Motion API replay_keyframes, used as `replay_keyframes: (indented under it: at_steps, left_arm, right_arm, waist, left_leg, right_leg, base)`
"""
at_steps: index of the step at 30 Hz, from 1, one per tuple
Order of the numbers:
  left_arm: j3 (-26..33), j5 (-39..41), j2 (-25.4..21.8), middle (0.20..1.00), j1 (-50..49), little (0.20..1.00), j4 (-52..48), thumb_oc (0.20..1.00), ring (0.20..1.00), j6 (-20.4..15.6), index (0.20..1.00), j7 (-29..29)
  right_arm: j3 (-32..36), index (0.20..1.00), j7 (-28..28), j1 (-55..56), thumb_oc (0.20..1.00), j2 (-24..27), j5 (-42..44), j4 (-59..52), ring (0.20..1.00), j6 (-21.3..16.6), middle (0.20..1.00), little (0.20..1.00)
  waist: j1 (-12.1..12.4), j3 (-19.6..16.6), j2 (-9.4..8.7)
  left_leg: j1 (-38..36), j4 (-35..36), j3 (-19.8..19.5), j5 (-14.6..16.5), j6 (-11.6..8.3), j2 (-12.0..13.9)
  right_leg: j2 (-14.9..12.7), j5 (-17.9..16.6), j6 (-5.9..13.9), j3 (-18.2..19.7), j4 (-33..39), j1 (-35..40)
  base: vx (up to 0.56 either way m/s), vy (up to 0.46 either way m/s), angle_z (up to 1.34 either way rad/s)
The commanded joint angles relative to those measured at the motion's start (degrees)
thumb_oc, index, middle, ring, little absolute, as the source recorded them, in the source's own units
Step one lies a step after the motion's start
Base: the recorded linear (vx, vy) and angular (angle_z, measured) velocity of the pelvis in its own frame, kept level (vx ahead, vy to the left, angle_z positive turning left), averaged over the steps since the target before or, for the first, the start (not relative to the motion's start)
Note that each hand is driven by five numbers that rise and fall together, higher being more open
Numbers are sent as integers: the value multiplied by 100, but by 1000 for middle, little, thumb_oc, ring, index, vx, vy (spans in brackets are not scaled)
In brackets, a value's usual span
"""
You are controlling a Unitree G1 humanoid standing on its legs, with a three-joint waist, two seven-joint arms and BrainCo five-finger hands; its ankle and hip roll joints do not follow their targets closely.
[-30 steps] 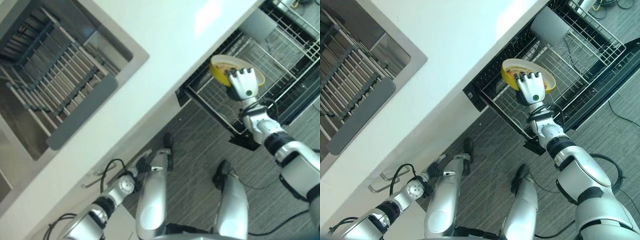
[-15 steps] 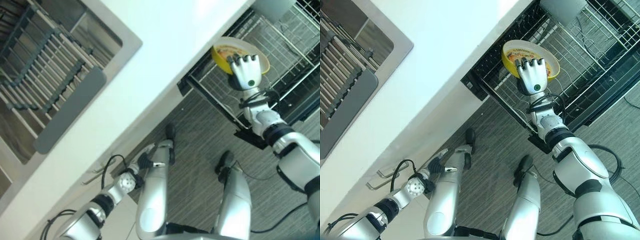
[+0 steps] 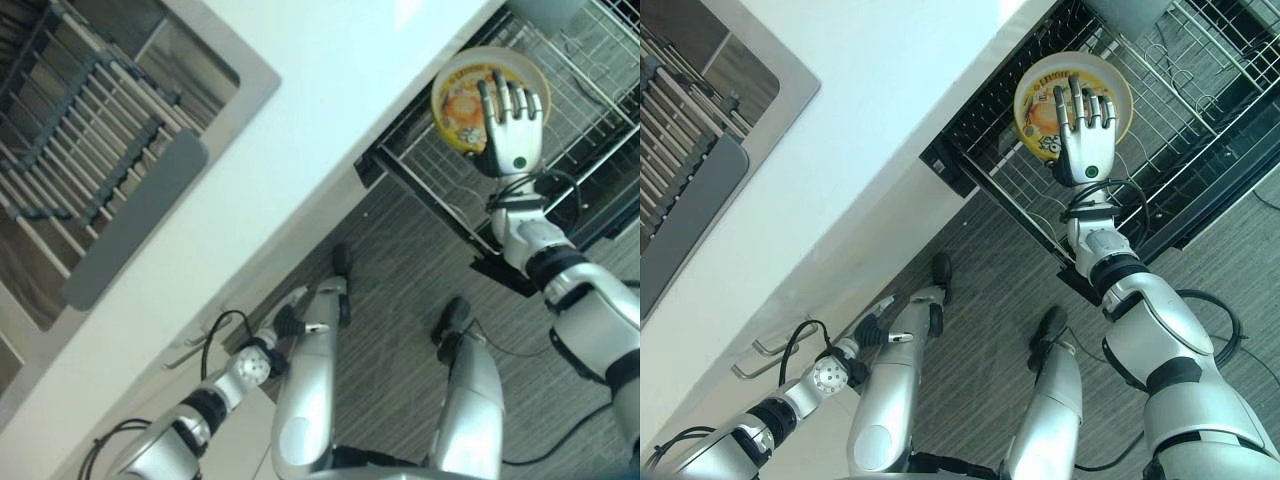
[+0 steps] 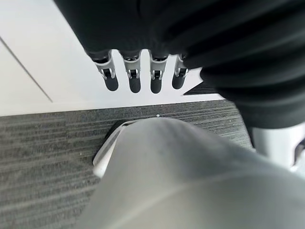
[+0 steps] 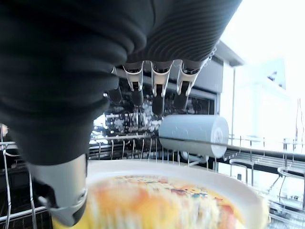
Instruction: Place the dishes in the dishwasher.
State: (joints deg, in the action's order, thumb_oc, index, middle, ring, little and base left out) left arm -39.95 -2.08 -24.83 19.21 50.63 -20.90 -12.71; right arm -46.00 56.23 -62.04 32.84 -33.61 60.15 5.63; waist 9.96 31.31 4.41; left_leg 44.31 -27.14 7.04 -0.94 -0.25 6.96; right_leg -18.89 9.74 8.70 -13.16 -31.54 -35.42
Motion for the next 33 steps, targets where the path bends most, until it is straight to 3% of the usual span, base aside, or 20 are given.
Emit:
replay_keyframes:
  at_steps: [1,7,12,13,16,20,22,25,27,31,33]
  left_arm:
    - [-236,326,517,1000,-296,1000,38,1000,1000,-98,1000,340]
    - [-170,320,546,1000,-260,1000,-14,1000,1000,-57,1000,473]
    - [-77,292,626,1000,-303,1000,-38,1000,1000,107,1000,490]
    - [-77,292,626,1000,-303,1000,-38,1000,1000,107,1000,490]
    - [270,506,862,1000,-393,1000,46,1000,1000,742,1000,565]
    - [691,926,1078,1000,-509,1000,353,1000,1000,940,1000,620]
    - [1033,1492,1221,1000,-585,1000,494,1000,1000,1089,1000,819]
    - [1350,1586,1282,1000,-716,1000,610,1000,1000,1207,1000,877]
    - [1461,1491,1278,1000,-937,1000,575,1000,1000,1314,1000,896]
    - [1565,1461,1291,1000,-1320,1000,604,1000,1000,1420,1000,968]
    - [1680,1260,1324,1000,-1671,1000,741,1000,1000,1388,1000,992]
  right_arm:
    - [282,1000,-99,-302,1000,150,352,5,1000,-238,1000,1000]
    - [467,1000,-152,-196,1000,98,531,-125,1000,-594,1000,1000]
    - [940,1000,-101,112,1000,-53,1736,-246,1000,-1342,1000,1000]
    - [940,1000,-101,112,1000,-53,1736,-246,1000,-1342,1000,1000]
    - [2249,1000,-1658,1069,1000,-873,4902,-862,1000,-3003,1000,1000]
    - [2454,1000,-2658,1990,1000,-1516,5962,-1700,1000,-3673,1000,1000]
    - [2452,1000,-3016,2674,1000,-1875,6408,-2313,1000,-3609,1000,1000]
    - [2347,1000,-3385,3445,1000,-2048,6503,-2953,1000,-3569,1000,1000]
    - [2314,1000,-3614,3967,1000,-1982,6520,-3310,1000,-3597,1000,1000]
    - [2338,1000,-3787,4461,1000,-1847,6229,-3651,1000,-3509,1000,1000]
    - [2322,1000,-4002,4728,1000,-1656,5508,-3917,1000,-3511,1000,1000]
  waist:
    - [145,-152,254]
    - [125,-152,283]
    - [83,-152,294]
    - [83,-152,294]
    - [-114,-152,217]
    - [-316,-152,129]
    - [-477,-152,68]
    - [-634,-202,-27]
    - [-686,-474,-50]
    - [-740,-885,-145]
    - [-736,-1281,-218]
  left_leg:
    - [-268,460,-491,464,47,-359]
    - [-298,462,-463,454,44,-357]
    - [-482,542,-406,450,38,-318]
    - [-482,542,-406,450,38,-318]
    - [-1073,728,-222,461,-39,-219]
    - [-1678,915,-80,446,-80,-148]
    - [-2164,1087,11,443,-90,-121]
    - [-2807,1361,94,415,-105,-107]
    - [-3114,1632,165,274,-78,-60]
    - [-3675,1887,221,350,-83,-61]
    - [-4157,2090,237,422,-90,-52]
  right_leg:
    - [414,484,-393,-328,-918,-336]
    - [418,518,-421,-315,-954,-314]
    - [429,557,-446,-294,-921,-165]
    - [429,557,-446,-294,-921,-165]
    - [519,588,-471,-156,-681,311]
    - [575,547,-483,-24,-432,803]
    - [571,498,-481,34,-194,1229]
    - [552,394,-448,48,207,1861]
    - [599,152,-453,-23,657,2216]
    - [612,48,-404,-60,1193,2850]
    - [622,-10,-347,-134,1601,3392]
  base:
    - [0,0,0]
    - [0,0,0]
    - [0,0,0]
    - [0,0,0]
    - [35,83,-2]
    - [62,102,-13]
    - [88,109,-12]
    - [105,49,-18]
    - [94,13,-10]
    - [153,-14,-8]
    - [266,-58,3]
